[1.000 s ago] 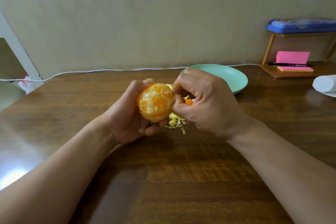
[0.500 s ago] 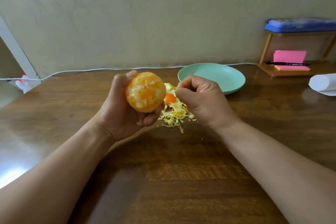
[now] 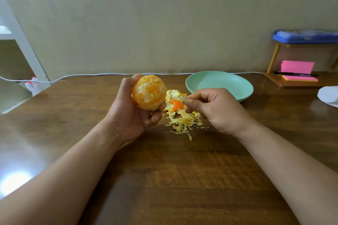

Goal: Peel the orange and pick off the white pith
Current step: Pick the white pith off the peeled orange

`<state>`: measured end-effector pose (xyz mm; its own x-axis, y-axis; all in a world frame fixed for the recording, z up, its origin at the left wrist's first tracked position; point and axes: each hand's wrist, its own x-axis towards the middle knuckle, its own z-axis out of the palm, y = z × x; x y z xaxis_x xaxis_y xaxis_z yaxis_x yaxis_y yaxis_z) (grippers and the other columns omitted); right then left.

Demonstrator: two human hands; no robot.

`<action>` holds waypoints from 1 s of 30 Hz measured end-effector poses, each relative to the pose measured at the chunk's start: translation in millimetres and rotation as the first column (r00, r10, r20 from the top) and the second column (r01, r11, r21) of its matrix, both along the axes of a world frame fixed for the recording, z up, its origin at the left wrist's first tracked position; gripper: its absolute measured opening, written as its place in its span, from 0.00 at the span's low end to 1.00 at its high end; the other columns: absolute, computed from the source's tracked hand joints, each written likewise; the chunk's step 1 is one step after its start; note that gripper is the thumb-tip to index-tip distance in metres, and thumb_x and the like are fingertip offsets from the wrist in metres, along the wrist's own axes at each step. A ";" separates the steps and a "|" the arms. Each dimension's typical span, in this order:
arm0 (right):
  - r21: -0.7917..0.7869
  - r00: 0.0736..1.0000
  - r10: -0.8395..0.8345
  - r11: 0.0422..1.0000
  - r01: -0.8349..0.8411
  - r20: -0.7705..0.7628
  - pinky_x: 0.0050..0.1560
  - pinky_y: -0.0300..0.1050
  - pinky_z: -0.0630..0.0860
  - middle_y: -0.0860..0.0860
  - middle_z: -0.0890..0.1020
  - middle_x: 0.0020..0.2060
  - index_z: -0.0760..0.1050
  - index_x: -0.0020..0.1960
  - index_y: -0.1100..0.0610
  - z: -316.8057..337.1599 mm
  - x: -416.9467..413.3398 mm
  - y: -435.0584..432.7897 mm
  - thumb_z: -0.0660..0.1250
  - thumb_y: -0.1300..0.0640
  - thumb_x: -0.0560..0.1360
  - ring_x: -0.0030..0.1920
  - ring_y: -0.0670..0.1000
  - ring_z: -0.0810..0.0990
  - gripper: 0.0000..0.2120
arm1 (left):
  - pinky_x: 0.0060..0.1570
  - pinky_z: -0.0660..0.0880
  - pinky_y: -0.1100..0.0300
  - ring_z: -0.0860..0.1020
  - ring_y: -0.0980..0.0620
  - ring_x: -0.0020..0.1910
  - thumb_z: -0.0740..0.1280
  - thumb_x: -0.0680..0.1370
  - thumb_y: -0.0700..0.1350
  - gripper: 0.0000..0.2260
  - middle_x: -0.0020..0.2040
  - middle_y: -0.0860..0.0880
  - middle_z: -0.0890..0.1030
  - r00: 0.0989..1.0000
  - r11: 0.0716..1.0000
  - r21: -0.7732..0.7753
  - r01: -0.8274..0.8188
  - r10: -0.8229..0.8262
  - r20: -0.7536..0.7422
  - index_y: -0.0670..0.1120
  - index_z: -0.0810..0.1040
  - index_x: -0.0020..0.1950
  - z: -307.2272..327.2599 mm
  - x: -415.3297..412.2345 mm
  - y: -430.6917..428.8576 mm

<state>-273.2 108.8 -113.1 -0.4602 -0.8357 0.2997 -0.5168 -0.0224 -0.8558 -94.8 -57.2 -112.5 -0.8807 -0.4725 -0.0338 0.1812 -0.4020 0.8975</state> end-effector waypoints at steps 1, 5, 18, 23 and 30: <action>0.006 0.998 -0.029 1.000 0.029 -0.059 0.41 0.28 0.76 0.44 0.89 0.43 0.87 0.52 0.51 -1.3 0.1 -0.3 0.74 0.52 0.80 0.41 0.38 0.84 0.05 | 0.24 0.67 0.61 0.73 0.45 0.28 0.62 0.76 0.68 0.28 0.41 0.39 0.78 1.000 1.000 0.002 0.002 -0.002 0.003 0.45 0.76 0.59 -0.2 -0.3 0.0; 0.066 0.979 -0.051 0.996 0.065 -0.197 0.49 0.33 0.79 0.39 0.87 0.47 0.86 0.55 0.45 -7.8 0.8 -2.7 0.73 0.55 0.82 0.50 0.38 0.84 0.06 | 0.26 0.68 0.60 0.73 0.45 0.29 0.62 0.78 0.68 0.27 0.42 0.39 0.79 1.000 1.000 0.007 -0.005 0.005 0.020 0.44 0.79 0.57 -2.0 -0.7 -0.1; 0.105 0.783 -0.019 0.989 0.107 -0.622 0.45 0.45 0.74 0.42 0.78 0.48 0.79 0.52 0.47 -6.0 3.6 -0.5 0.67 0.63 0.80 0.49 0.45 0.76 0.11 | 0.30 0.66 0.58 0.72 0.44 0.32 0.60 0.80 0.67 0.25 0.42 0.38 0.78 0.999 1.000 -0.002 -0.022 0.022 0.035 0.46 0.81 0.55 -3.0 -3.2 0.0; 0.072 0.835 -0.023 0.995 0.075 -0.550 0.57 0.49 0.79 0.41 0.82 0.53 0.84 0.51 0.47 -10.7 6.6 -2.3 0.63 0.66 0.82 0.56 0.44 0.79 0.17 | 0.29 0.68 0.58 0.73 0.44 0.31 0.61 0.79 0.68 0.26 0.43 0.38 0.79 0.998 1.000 0.001 -0.025 0.025 0.049 0.46 0.80 0.57 -2.9 -2.2 1.4; 0.072 0.819 -0.046 0.992 0.107 -0.571 0.53 0.51 0.78 0.40 0.75 0.51 0.73 0.45 0.45 -7.5 10.7 -2.7 0.71 0.56 0.78 0.55 0.46 0.73 0.09 | 0.30 0.68 0.57 0.74 0.44 0.31 0.61 0.78 0.68 0.27 0.42 0.38 0.79 0.997 1.000 0.009 -0.016 0.015 0.070 0.44 0.79 0.58 -0.9 -1.3 4.4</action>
